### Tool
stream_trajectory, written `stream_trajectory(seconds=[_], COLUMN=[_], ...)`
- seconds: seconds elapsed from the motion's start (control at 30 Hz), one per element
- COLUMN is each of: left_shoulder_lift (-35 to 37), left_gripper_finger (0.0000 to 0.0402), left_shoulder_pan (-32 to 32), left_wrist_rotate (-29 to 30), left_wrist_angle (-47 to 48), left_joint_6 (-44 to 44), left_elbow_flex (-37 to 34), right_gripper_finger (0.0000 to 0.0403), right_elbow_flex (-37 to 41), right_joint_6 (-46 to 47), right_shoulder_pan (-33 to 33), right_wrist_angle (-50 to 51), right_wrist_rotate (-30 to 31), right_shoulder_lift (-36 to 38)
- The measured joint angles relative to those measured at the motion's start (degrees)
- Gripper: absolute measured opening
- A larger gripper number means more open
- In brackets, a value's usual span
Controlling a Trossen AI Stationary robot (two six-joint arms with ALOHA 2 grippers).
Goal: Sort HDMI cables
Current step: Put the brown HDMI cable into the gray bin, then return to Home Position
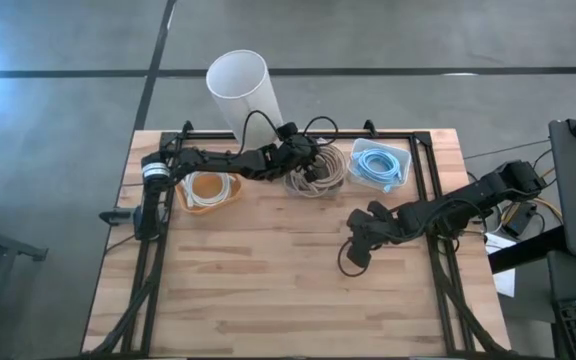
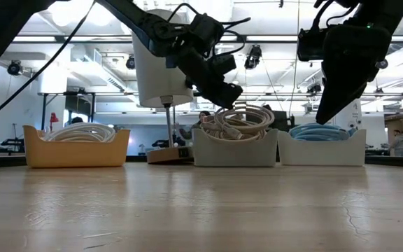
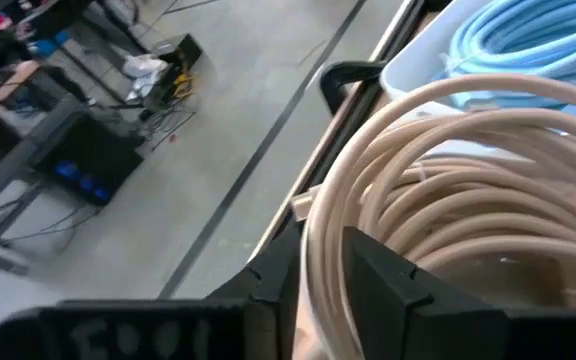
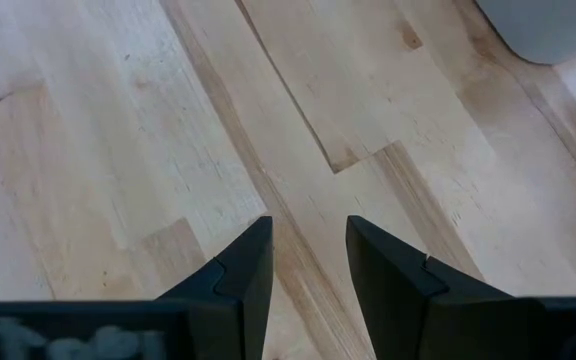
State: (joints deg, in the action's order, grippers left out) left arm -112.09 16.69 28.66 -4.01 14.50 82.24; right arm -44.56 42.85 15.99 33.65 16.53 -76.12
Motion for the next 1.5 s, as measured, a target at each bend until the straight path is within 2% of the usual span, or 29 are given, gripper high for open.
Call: stream_trajectory(seconds=[0.13, 0.33, 0.73, 0.9, 0.97, 1.13, 1.33, 1.5], left_shoulder_lift=[-0.07, -0.07, -0.13, -0.13, -0.13, 1.34, 8.27, 16.33], left_gripper_finger=[0.0107, 0.0133, 0.0135, 0.0133, 0.0129, 0.0107, 0.0060, 0.0021], left_shoulder_pan=[0.00, -0.33, -2.63, -4.46, -5.67, -8.77, -13.17, -17.89], left_wrist_rotate=[2.48, 2.80, 2.33, -2.67, -4.59, -4.83, -6.16, -7.55], left_wrist_angle=[1.20, 2.08, 1.87, 1.93, 2.04, 6.08, 21.00, 30.20], left_joint_6=[-0.07, -1.11, 0.16, 2.30, 2.37, -1.35, -6.03, -8.87], left_elbow_flex=[0.44, 1.27, 5.50, 7.63, 8.10, 8.52, 8.48, 6.36], right_gripper_finger=[0.0123, 0.0123, 0.0123, 0.0123, 0.0123, 0.0123, 0.0123, 0.0123], right_elbow_flex=[0.00, 0.00, 0.00, 0.00, 0.00, -0.06, -0.10, -0.11], right_joint_6=[0.00, -0.02, -1.50, -4.12, -4.71, -7.51, -11.95, -20.65], right_shoulder_pan=[-0.01, -0.02, -0.02, -0.02, -0.02, 0.00, 0.00, -0.13], right_wrist_angle=[-0.02, -0.04, -0.09, -0.15, -0.07, 0.32, 0.71, 0.65], right_wrist_rotate=[0.00, 0.00, 0.01, 0.53, 1.77, 4.69, 5.00, 5.11], right_shoulder_lift=[0.00, 0.00, 0.00, 0.00, 0.16, 2.39, 7.64, 13.41])
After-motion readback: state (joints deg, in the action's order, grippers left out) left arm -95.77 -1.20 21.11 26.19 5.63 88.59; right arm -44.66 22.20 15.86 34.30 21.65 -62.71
